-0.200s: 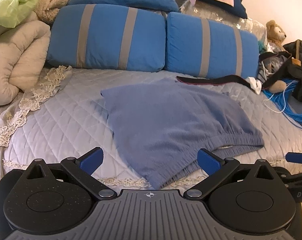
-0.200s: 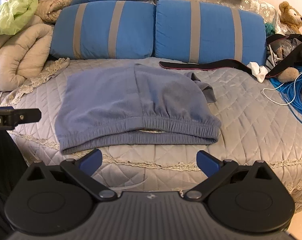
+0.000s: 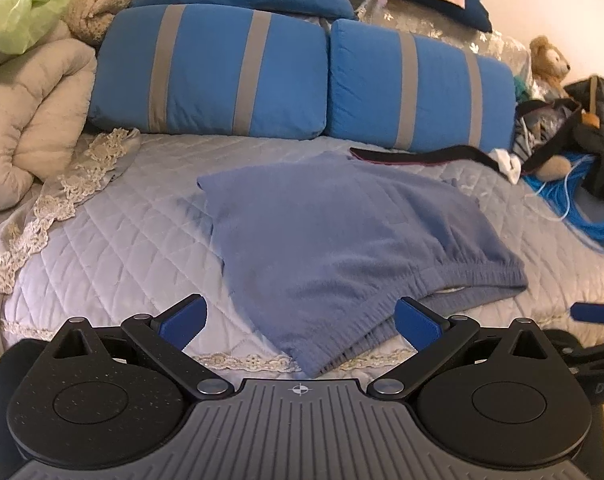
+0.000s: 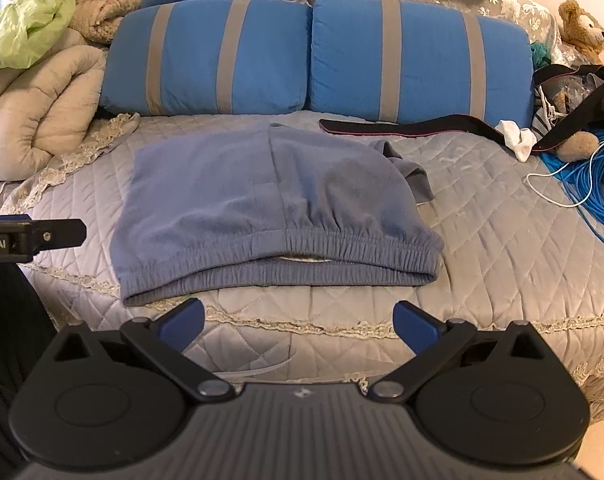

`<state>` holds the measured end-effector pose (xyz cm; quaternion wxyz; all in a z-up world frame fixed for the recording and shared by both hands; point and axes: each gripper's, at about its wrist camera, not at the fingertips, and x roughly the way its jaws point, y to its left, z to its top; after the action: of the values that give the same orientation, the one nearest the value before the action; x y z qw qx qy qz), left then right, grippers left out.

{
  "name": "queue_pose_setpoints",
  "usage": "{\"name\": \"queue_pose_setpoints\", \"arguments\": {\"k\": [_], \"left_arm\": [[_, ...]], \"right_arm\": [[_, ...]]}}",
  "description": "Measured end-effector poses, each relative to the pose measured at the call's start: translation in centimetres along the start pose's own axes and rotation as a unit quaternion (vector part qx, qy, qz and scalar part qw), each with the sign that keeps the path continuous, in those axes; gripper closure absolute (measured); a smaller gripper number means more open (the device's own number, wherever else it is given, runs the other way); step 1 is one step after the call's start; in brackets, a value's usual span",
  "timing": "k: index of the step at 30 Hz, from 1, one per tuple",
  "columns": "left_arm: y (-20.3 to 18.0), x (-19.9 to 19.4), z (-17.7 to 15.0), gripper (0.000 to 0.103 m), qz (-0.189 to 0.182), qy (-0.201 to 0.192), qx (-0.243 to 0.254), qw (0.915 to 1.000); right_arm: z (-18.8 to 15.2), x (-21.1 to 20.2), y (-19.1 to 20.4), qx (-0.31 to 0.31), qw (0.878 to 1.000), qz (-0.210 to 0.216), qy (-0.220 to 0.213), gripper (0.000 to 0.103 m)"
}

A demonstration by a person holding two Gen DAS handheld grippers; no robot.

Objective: Fold clothes
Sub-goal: 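Roll the left gripper and grasp the blue-grey sweatpants' elastic waistband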

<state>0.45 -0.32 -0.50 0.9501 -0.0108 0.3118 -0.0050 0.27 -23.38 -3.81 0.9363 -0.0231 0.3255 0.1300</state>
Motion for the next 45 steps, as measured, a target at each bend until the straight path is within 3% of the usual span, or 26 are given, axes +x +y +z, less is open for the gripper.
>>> {"name": "queue_pose_setpoints", "arguments": {"k": [2, 8, 12, 15, 31, 40, 45], "left_arm": [[0.0, 0.3, -0.3, 0.0, 0.002, 0.006, 0.003, 1.0], [0.3, 1.1, -0.1, 0.0, -0.038, 0.028, -0.008, 0.9989], [0.6, 1.0, -0.6, 0.0, -0.048, -0.001, -0.04, 0.998], [0.5, 1.5, -0.3, 0.0, -0.051, 0.034, -0.031, 0.9976], [0.1, 2.0, -0.8, 0.0, -0.078, 0.051, 0.006, 0.9956], [2.2, 4.5, -0.9, 0.001, -0.087, 0.084, -0.051, 0.9914], [3.6, 6.9, -1.1, 0.001, -0.123, 0.116, -0.098, 0.9807]], "right_arm": [[-0.1, 0.0, -0.2, -0.001, 1.0, 0.0, 0.002, 0.0], [-0.2, 0.2, -1.0, -0.001, 1.0, -0.001, 0.009, 0.0], [0.2, 0.5, 0.2, -0.003, 1.0, -0.007, 0.015, 0.0], [0.4, 1.0, 0.5, -0.005, 1.0, -0.005, 0.017, 0.0], [-0.9, 0.7, -1.5, 0.029, 0.999, 0.008, 0.013, 0.0], [-1.5, 0.8, -2.0, 0.046, 0.998, 0.026, 0.019, 0.0], [-1.7, 0.9, -2.2, 0.051, 0.998, 0.033, 0.024, 0.0]]}}
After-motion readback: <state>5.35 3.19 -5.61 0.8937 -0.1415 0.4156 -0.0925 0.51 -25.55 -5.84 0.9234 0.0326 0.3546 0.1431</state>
